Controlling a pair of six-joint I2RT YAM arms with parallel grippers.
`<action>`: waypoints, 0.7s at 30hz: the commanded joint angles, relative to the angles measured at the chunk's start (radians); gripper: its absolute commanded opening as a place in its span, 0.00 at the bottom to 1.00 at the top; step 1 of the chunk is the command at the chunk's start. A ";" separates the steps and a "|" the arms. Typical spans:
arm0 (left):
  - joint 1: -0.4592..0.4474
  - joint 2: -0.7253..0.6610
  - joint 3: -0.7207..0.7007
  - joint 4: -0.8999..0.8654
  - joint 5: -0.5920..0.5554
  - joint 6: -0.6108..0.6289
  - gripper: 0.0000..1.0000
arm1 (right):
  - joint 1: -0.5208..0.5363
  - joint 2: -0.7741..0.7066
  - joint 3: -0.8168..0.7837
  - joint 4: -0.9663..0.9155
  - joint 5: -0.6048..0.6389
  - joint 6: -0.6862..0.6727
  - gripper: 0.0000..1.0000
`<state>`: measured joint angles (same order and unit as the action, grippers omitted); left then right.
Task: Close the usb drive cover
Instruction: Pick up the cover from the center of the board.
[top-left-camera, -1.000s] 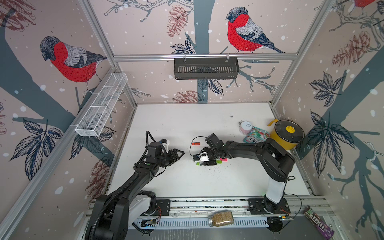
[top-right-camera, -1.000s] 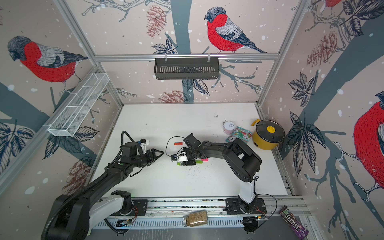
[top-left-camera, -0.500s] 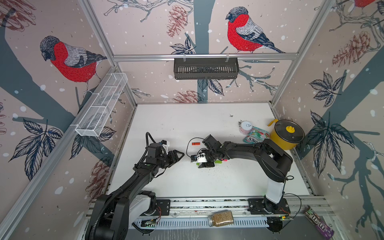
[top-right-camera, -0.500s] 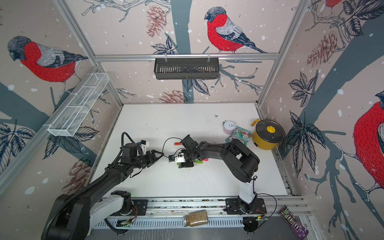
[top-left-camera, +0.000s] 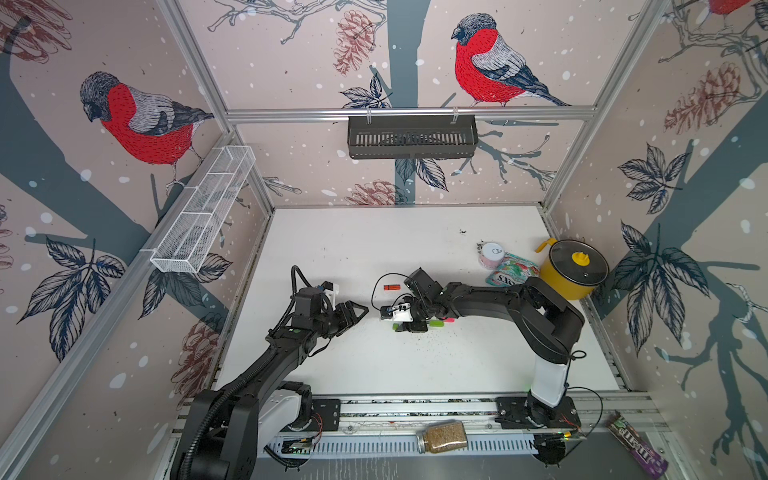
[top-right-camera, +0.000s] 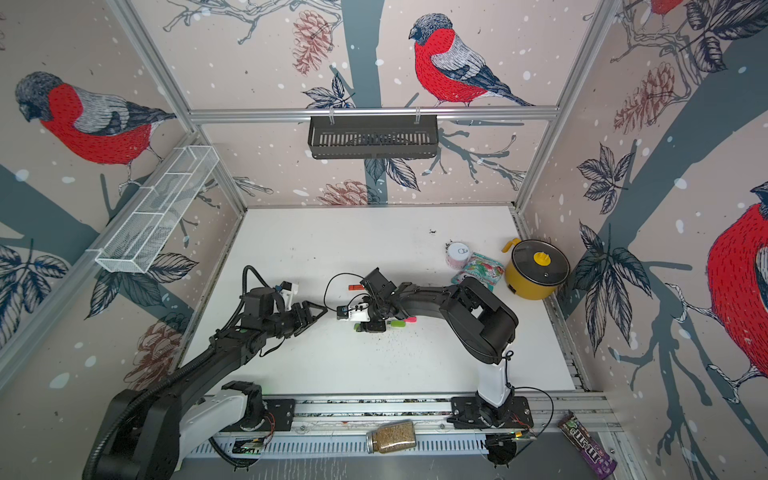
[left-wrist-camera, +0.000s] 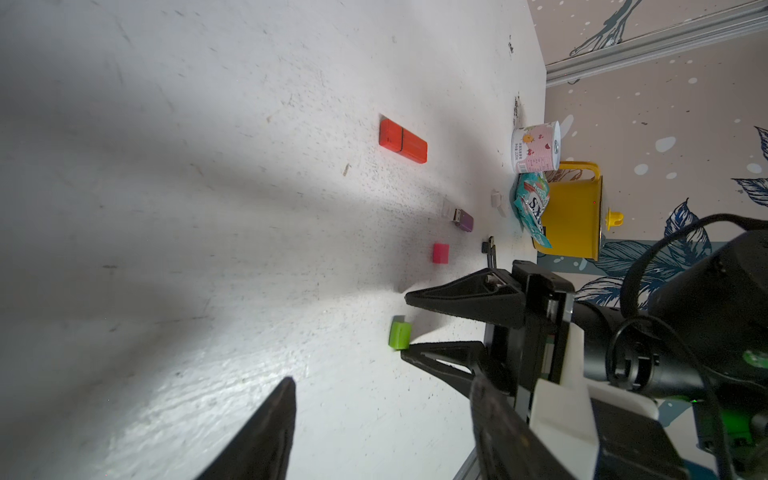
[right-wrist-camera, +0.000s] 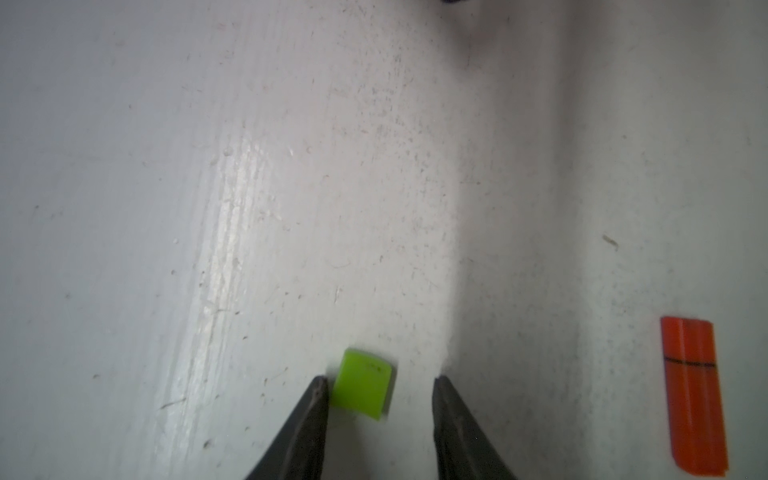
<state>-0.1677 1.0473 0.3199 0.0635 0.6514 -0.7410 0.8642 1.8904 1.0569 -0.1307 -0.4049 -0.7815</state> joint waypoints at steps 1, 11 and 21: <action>0.004 -0.003 -0.001 0.011 0.006 0.008 0.66 | -0.004 0.016 0.007 -0.080 0.066 0.003 0.40; 0.004 0.002 -0.001 0.011 0.008 0.009 0.66 | -0.001 0.038 0.020 -0.105 0.035 -0.016 0.38; 0.004 0.005 0.001 0.011 0.011 0.009 0.66 | -0.003 0.070 0.066 -0.168 0.031 -0.050 0.32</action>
<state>-0.1665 1.0512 0.3199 0.0635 0.6518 -0.7410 0.8623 1.9411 1.1236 -0.1818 -0.4412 -0.8078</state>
